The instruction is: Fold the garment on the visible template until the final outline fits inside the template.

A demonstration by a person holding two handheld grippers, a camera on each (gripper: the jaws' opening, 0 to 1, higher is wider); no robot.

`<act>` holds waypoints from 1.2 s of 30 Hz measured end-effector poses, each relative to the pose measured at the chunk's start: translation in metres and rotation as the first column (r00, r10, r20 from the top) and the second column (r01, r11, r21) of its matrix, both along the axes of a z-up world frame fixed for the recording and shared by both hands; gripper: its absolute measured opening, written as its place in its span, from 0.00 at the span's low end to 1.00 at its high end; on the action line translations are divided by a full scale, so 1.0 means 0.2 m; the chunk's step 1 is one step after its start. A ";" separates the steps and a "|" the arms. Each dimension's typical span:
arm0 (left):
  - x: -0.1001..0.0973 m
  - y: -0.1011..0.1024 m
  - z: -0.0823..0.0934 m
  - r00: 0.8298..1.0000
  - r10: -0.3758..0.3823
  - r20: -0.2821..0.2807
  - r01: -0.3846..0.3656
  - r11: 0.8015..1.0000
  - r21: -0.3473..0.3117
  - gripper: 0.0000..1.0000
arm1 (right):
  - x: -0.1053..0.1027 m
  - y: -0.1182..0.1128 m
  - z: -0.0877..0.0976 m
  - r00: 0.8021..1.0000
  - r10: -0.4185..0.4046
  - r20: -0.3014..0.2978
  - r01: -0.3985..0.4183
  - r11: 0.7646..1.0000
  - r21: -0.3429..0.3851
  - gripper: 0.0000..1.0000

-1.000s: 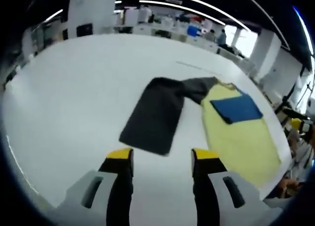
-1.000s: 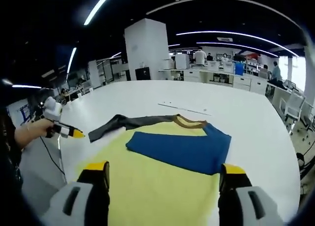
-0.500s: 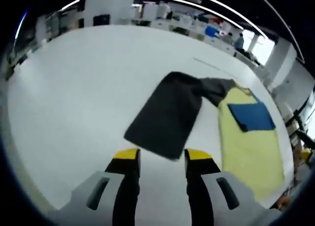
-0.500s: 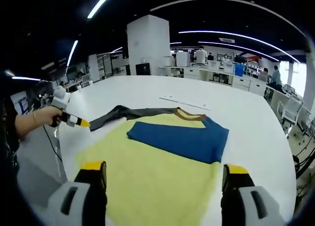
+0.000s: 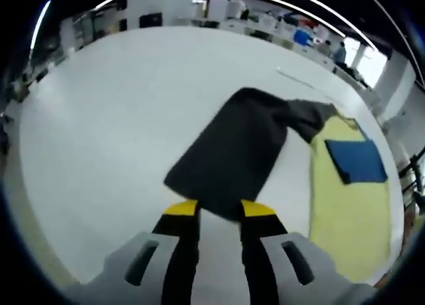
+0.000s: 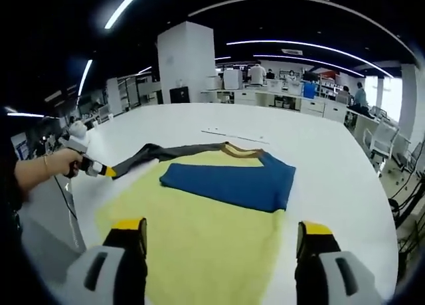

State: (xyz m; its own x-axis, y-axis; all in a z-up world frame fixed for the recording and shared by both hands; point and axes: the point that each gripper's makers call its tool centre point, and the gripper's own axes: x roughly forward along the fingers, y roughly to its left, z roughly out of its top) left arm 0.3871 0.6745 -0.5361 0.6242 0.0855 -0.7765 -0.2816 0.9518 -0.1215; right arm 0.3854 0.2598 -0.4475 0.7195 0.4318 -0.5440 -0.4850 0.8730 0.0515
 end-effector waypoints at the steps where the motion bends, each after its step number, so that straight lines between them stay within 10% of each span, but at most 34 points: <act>1: 0.00 0.00 0.00 1.000 0.008 -0.006 -0.008 1.000 0.007 0.19 | 0.00 0.00 0.00 1.000 -0.002 -0.002 0.002 1.000 -0.005 0.94; 20: 0.02 0.03 0.02 0.997 0.033 0.068 -0.031 0.999 -0.036 0.00 | -0.02 0.00 -0.02 1.000 -0.021 -0.021 0.021 1.000 -0.010 0.90; 36: 0.03 0.26 0.18 0.986 -0.125 0.106 0.117 0.990 0.076 0.00 | -0.08 0.05 0.04 0.998 0.045 -0.032 -0.044 0.999 0.022 0.98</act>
